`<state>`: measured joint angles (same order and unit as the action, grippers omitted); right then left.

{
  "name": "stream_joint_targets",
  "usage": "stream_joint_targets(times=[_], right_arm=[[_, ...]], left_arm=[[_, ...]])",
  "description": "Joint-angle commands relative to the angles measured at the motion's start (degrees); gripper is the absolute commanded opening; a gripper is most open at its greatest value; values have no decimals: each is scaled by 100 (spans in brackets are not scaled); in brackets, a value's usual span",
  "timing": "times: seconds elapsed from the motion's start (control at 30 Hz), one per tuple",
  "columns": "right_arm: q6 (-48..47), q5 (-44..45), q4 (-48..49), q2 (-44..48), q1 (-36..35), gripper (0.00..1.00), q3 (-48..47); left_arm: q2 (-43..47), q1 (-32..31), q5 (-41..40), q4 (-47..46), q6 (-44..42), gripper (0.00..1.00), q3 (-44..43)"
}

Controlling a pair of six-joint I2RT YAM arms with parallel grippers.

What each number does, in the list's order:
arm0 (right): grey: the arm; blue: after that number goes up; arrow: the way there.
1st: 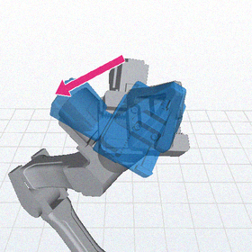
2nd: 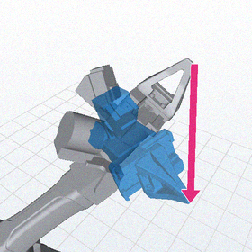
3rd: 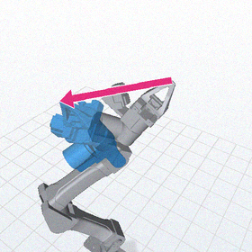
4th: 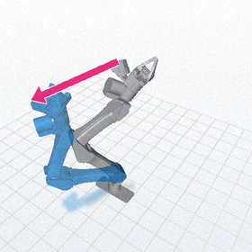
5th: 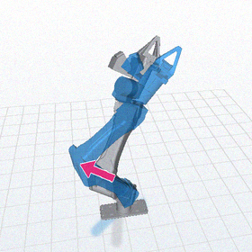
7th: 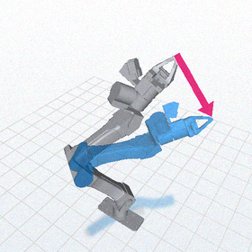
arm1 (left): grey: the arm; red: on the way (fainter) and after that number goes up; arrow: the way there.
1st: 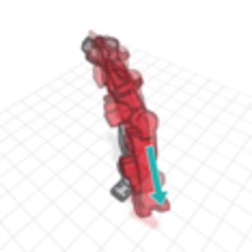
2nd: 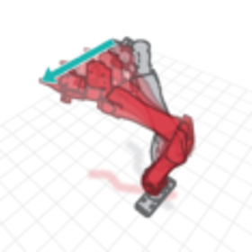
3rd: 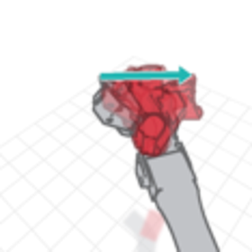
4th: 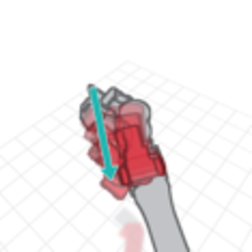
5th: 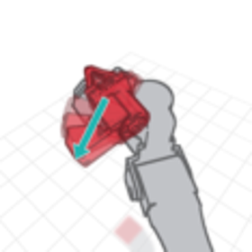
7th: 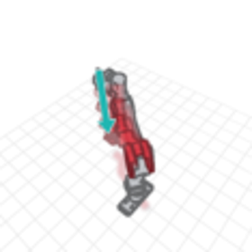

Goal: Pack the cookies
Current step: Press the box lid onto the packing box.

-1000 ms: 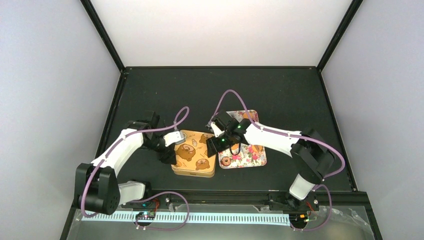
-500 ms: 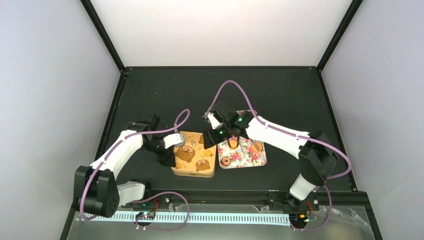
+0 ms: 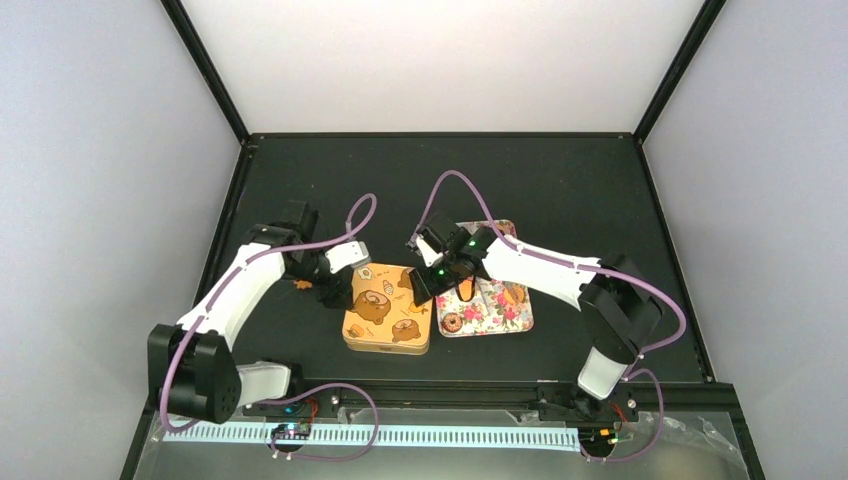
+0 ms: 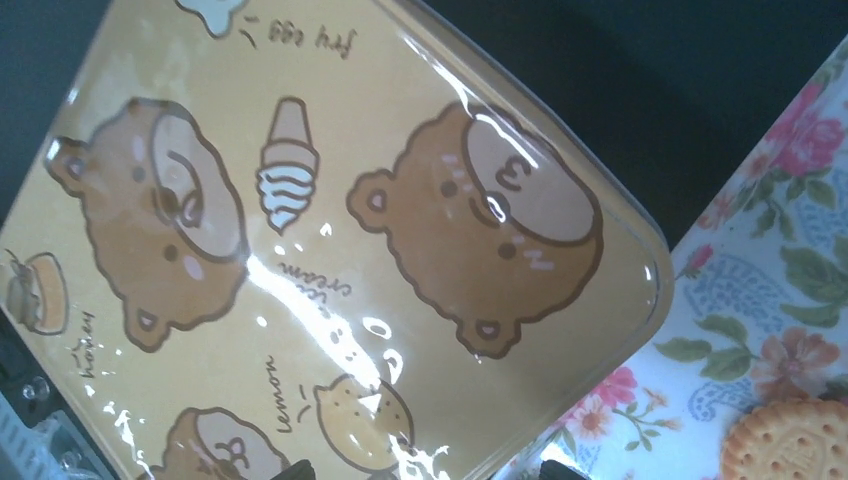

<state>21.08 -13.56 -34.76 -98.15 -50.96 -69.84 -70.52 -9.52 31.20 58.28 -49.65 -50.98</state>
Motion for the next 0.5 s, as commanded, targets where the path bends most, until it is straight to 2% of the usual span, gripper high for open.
stream_joint_targets(times=[0.0, 0.17, 0.47], right_arm=[[18, 3, 240, -25, 1, 59, 205], [31, -53, 345, 66, -41, 59, 398], [80, -177, 517, 129, -70, 58, 592]], left_arm=[[-422, -39, -156, -775, 591, 76, -128], [-741, -48, -323, -1108, 491, 74, 144], [-484, -68, -871, -1349, -172, 74, 1072]])
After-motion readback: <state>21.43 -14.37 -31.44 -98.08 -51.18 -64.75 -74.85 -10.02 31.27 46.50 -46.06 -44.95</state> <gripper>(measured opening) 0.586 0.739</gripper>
